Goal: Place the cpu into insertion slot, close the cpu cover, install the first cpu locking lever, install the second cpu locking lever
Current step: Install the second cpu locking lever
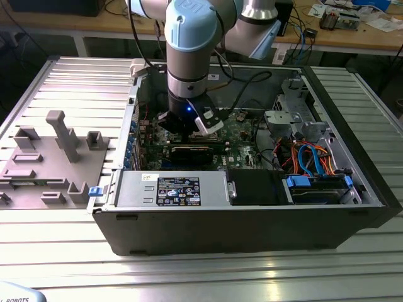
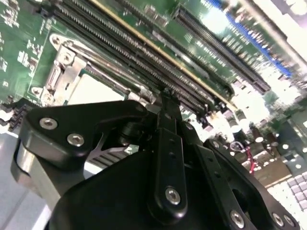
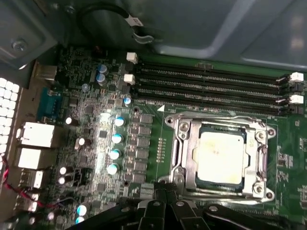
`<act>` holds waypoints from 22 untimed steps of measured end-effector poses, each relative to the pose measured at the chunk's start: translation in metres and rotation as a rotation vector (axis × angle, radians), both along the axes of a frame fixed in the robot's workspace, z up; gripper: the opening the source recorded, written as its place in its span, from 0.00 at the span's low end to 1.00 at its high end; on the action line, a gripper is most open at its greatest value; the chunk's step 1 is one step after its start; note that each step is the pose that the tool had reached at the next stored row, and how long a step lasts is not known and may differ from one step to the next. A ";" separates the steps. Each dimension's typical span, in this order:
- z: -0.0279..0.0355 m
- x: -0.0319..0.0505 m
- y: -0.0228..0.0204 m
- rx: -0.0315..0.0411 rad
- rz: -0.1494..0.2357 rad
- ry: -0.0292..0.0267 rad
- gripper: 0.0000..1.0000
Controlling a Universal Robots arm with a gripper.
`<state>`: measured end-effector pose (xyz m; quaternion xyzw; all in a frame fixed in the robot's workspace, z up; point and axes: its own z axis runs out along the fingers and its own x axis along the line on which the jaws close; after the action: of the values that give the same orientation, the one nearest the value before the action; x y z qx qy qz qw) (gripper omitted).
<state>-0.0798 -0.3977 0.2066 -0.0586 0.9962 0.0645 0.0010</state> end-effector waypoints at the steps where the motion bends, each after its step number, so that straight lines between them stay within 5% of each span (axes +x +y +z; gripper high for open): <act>1: 0.0001 0.0019 0.0008 -0.0111 0.000 0.0002 0.11; 5: 0.0002 0.0142 0.0080 -0.0335 0.000 0.0097 0.11; 9: 0.0002 0.0280 0.0239 -0.0811 0.000 0.0182 0.11; 12: 0.0002 0.0364 0.0371 -0.1078 0.000 0.0211 0.11; 18: 0.0034 0.0483 0.0458 -0.1149 0.000 0.0238 0.11; 22: 0.0176 0.0484 0.0506 -0.1195 0.000 0.0238 0.11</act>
<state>-0.0313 -0.3471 0.2243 -0.0576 0.9982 0.0055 -0.0144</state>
